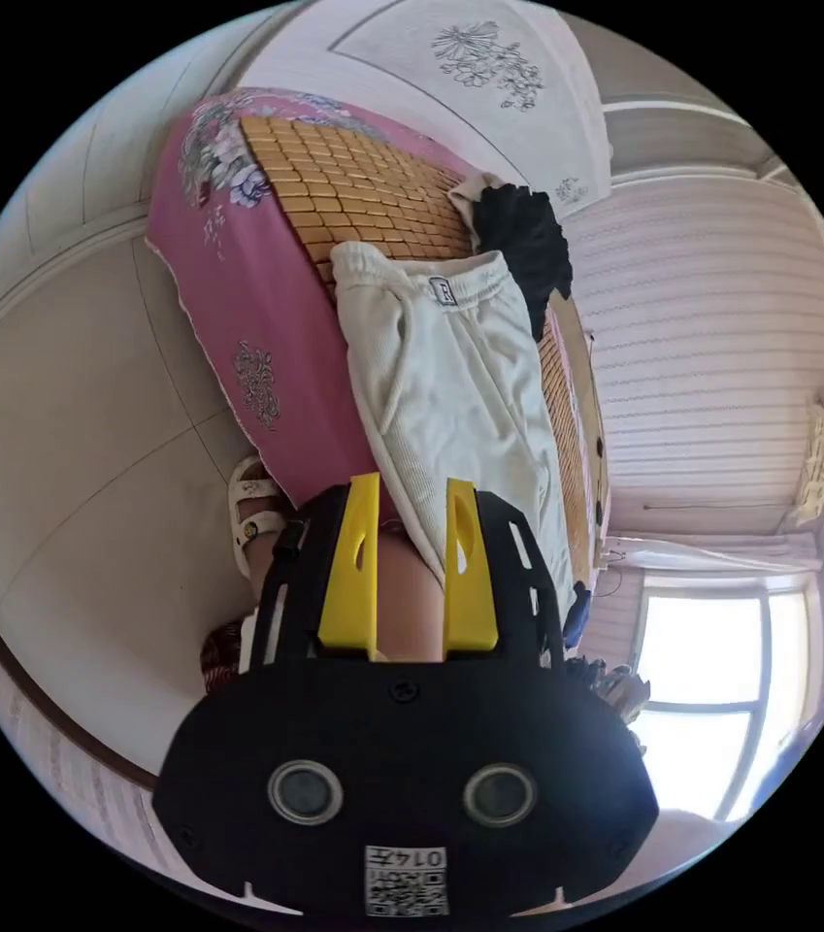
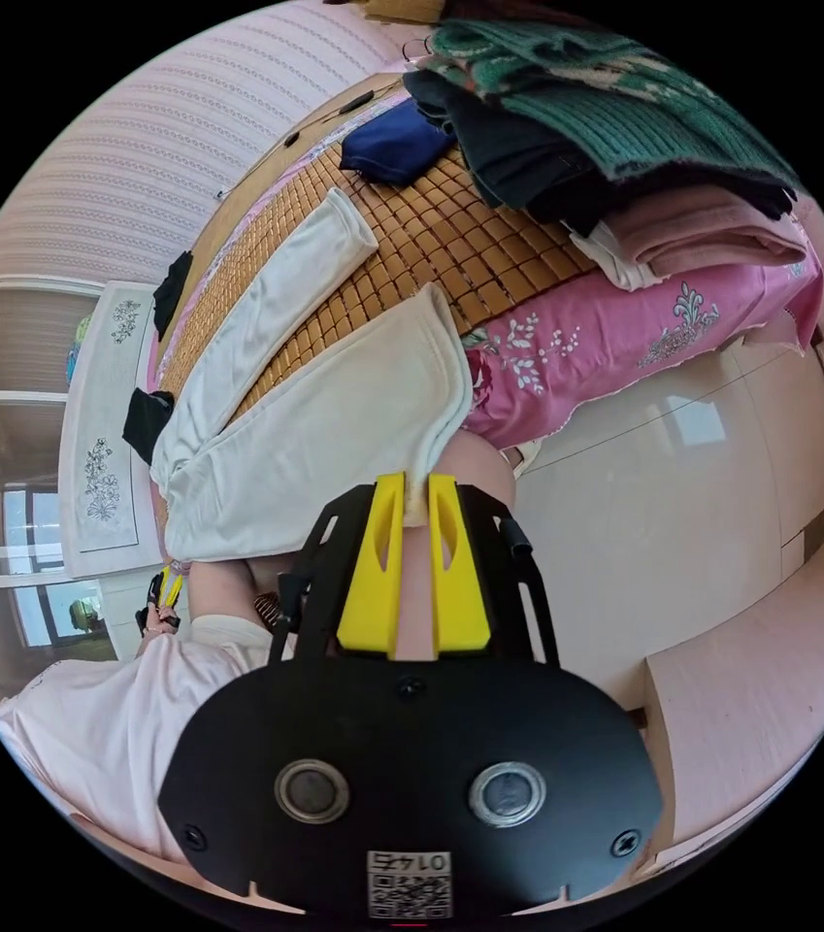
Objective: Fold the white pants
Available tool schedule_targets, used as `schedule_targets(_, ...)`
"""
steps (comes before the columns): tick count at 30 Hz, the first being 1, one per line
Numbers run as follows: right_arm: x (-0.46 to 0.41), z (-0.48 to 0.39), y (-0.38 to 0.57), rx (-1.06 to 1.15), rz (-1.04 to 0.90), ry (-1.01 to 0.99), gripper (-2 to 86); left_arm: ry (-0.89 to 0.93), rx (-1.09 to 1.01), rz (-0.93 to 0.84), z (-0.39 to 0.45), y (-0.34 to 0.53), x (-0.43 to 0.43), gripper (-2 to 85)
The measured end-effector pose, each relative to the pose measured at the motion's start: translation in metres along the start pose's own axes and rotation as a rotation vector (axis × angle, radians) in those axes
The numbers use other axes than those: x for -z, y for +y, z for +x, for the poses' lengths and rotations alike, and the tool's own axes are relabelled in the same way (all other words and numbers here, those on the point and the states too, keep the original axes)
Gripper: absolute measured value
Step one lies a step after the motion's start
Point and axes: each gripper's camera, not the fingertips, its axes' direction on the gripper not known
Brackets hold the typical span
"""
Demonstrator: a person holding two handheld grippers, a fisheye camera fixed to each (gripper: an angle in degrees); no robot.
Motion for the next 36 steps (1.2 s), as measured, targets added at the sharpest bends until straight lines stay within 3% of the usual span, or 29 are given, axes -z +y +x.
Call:
schedule_targets(3,0.012,-0.004,0.001,-0.003,0.017,0.004,3.2,-0.068,-0.008,-0.039,-0.018,-0.017,-0.006,13.0)
schedule_targets(6,0.025,-0.007,0.003,-0.015,0.049,0.003,2.7,-0.024,0.014,-0.015,-0.029,-0.034,-0.014,14.3)
schedule_targets(12,0.051,-0.019,0.0,-0.012,0.122,-0.022,1.9,0.063,0.111,-0.083,-0.053,-0.068,-0.036,4.9)
schedule_targets(20,0.072,-0.073,-0.022,0.121,0.208,0.104,1.2,0.112,-0.151,-0.005,-0.021,-0.052,0.036,3.9)
schedule_targets(25,0.069,-0.132,-0.079,0.271,0.228,0.142,1.1,0.01,-0.314,0.024,0.029,-0.053,0.053,4.1)
schedule_targets(29,0.067,-0.177,-0.145,0.358,0.247,0.136,1.3,0.06,-0.37,0.061,0.072,-0.077,0.042,4.1)
schedule_targets(35,0.016,-0.247,-0.285,0.325,0.223,0.253,4.0,0.035,-0.525,0.053,0.201,-0.16,-0.043,6.3)
schedule_targets(36,0.0,-0.249,-0.302,0.281,0.197,0.263,8.2,0.002,-0.499,0.068,0.216,-0.175,-0.07,7.2)
